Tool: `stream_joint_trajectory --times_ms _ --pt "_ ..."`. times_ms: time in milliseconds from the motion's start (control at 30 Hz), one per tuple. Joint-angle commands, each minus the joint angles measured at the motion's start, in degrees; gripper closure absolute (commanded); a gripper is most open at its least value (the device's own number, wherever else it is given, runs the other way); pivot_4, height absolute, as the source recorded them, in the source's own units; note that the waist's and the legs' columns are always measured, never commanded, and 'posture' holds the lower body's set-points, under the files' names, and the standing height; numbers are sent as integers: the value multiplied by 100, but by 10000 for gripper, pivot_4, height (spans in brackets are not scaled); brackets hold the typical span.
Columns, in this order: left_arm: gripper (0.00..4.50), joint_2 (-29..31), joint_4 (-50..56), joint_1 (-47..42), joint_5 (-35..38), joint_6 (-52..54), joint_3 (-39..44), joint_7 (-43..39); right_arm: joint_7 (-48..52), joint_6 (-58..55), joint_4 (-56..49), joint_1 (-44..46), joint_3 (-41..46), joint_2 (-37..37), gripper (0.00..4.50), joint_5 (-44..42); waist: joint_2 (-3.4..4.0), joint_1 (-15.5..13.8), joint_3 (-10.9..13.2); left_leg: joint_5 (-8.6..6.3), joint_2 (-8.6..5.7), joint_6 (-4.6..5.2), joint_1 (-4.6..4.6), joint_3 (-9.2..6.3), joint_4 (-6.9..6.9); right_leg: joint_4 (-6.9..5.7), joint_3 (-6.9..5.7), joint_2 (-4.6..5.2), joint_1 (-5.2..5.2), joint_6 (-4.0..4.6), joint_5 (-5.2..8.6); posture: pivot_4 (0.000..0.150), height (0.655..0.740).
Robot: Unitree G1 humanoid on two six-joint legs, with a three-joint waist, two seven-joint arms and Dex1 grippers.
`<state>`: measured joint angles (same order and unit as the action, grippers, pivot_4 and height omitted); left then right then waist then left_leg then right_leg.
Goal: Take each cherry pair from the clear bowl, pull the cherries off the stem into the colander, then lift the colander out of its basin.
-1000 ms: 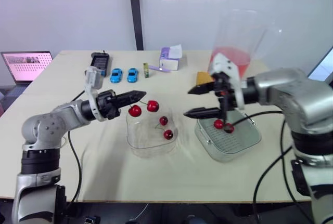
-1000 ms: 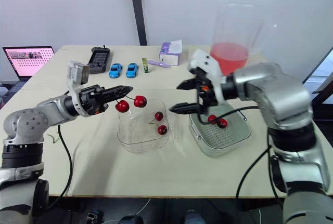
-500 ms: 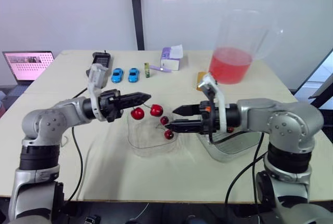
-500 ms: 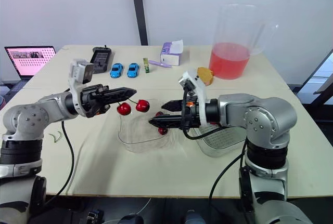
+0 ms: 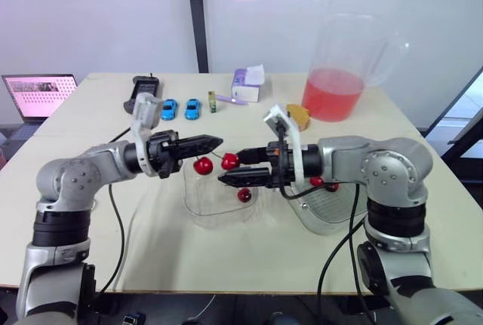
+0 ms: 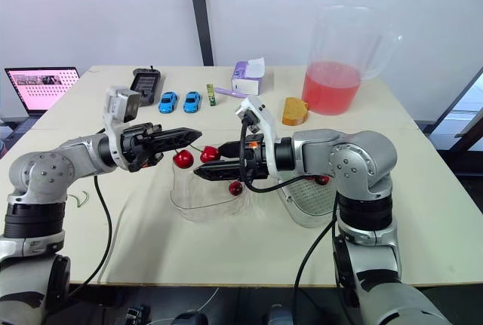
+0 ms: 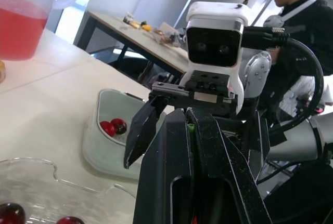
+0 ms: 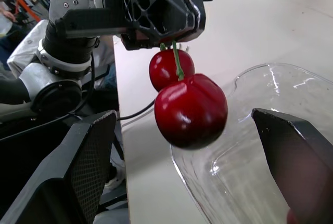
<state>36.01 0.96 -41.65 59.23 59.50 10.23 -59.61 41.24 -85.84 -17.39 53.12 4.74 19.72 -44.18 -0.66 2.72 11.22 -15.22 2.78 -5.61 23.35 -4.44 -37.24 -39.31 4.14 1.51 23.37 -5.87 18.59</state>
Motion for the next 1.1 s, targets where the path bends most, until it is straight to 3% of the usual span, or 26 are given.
stream_joint_trajectory --times_ms 33,133,300,333,633,933,1033,1100 --pt "45000 26 167 -6 41 -76 88 -33 -30 170 -9 220 -34 24 786 -153 0 1 0 0 0 0 0 0 0 0 0 0 0 0 0 1500 7400" --pt "45000 23 161 -7 47 -77 91 -39 -46 235 36 224 -88 48 9245 -169 0 3 0 0 0 0 0 0 0 0 0 0 0 0 0 1500 7400" --pt "45000 13 139 4 21 -111 74 -62 -62 374 77 235 -129 72 32501 -226 0 0 0 0 0 0 0 0 0 0 0 0 0 0 0 1500 7400" --pt "45000 13 135 4 20 -115 73 -63 -61 388 73 233 -139 86 34904 -245 0 0 0 0 0 0 0 0 0 0 0 0 0 0 0 1500 7400" --pt "45000 -9 98 29 -6 -157 103 -50 -4 322 -221 -36 -265 438 35380 -446 0 -3 0 0 0 0 0 0 0 0 0 0 0 0 0 1500 7400" --pt "45000 -58 147 112 48 -167 176 12 91 532 -284 -366 -531 1311 35380 -369 0 -2 0 0 0 0 1 0 0 3 0 0 0 0 0 1500 7400" --pt "45000 -89 170 144 57 -180 189 35 459 646 -474 -370 -25 1856 35380 -674 1 -28 0 0 0 0 2 0 0 4 0 0 0 0 0 1500 7400" --pt "45000 -97 193 186 69 -194 214 44 918 1293 -611 -880 203 2809 35380 -312 0 -113 1 -1 -2 1 8 0 -1 14 -2 4 -2 -1 0 1500 7400"
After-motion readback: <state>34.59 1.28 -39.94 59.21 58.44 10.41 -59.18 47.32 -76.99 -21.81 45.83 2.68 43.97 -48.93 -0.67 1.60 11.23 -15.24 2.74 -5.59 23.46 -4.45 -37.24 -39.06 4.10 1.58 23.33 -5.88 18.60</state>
